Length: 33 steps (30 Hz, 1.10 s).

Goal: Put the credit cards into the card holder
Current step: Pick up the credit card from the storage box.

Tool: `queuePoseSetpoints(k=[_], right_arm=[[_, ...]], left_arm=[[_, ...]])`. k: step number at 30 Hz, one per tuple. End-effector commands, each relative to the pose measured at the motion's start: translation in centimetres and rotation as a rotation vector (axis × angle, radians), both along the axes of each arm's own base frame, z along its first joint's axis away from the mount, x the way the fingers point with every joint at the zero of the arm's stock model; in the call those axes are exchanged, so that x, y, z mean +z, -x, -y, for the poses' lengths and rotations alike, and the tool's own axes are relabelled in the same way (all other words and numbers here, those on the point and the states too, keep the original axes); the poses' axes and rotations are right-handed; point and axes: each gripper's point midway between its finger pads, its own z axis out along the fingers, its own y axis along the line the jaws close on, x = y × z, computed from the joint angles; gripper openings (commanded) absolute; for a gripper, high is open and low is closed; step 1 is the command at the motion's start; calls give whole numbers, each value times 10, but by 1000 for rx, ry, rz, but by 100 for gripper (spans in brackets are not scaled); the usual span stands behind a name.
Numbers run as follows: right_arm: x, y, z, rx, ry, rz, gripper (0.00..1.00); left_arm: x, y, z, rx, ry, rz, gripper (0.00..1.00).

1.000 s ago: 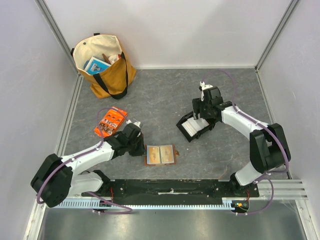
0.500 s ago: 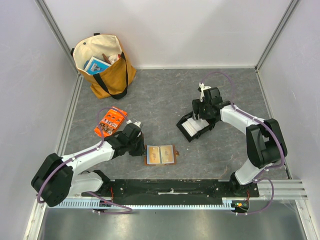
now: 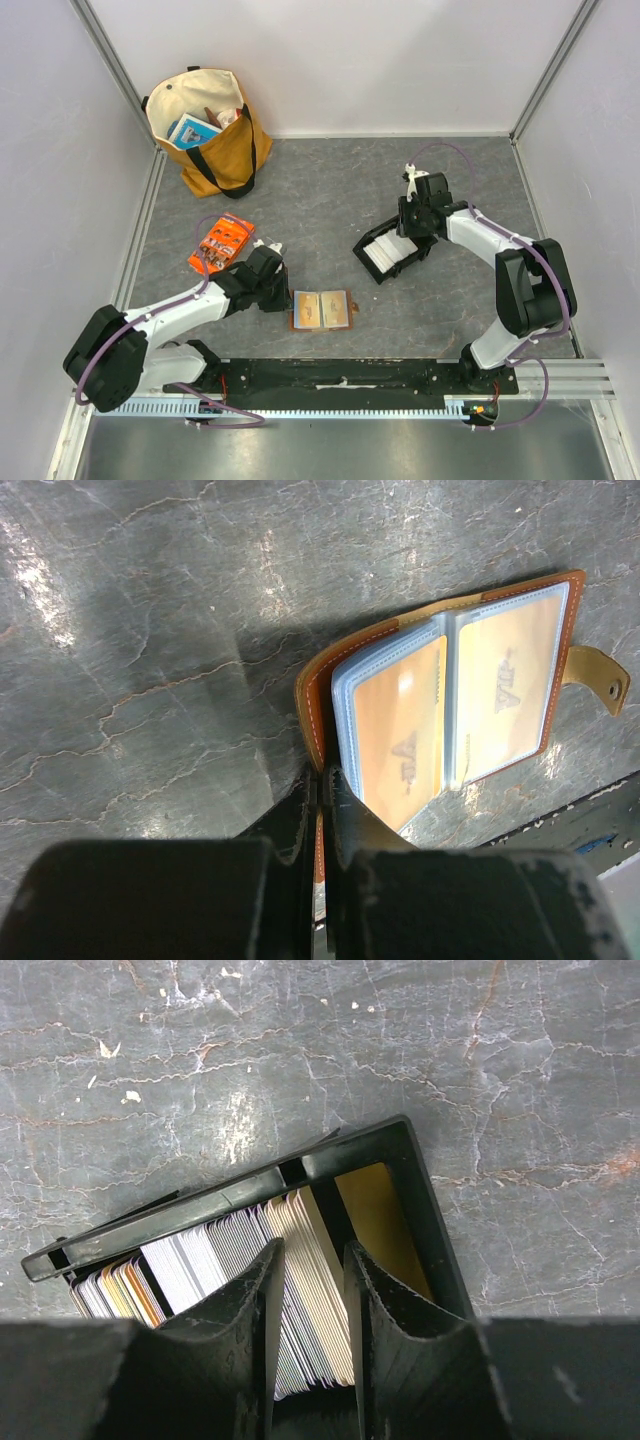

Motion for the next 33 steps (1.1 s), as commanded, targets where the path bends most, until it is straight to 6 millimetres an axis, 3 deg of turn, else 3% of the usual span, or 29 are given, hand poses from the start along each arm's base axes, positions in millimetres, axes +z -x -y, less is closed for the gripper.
queuePoseSetpoints(k=[1,4,8,25,33], right_arm=[[12,-1,-3,19,-34,25,34],[13,-2,-2,17,-38,28,24],[14,-2,0,15,-38,29,18],[23,0,-2,33,-94,32,8],[15,2,-3,44,-109,1,9]], left_arm=[[9,-7,9,-40,20,31,2],[9,-6,9,-43,22,30,2],[8,-7,10,-46,21,28,2],[6,-5,11,-53,20,20,2],[4,-5,11,-54,21,17,2]])
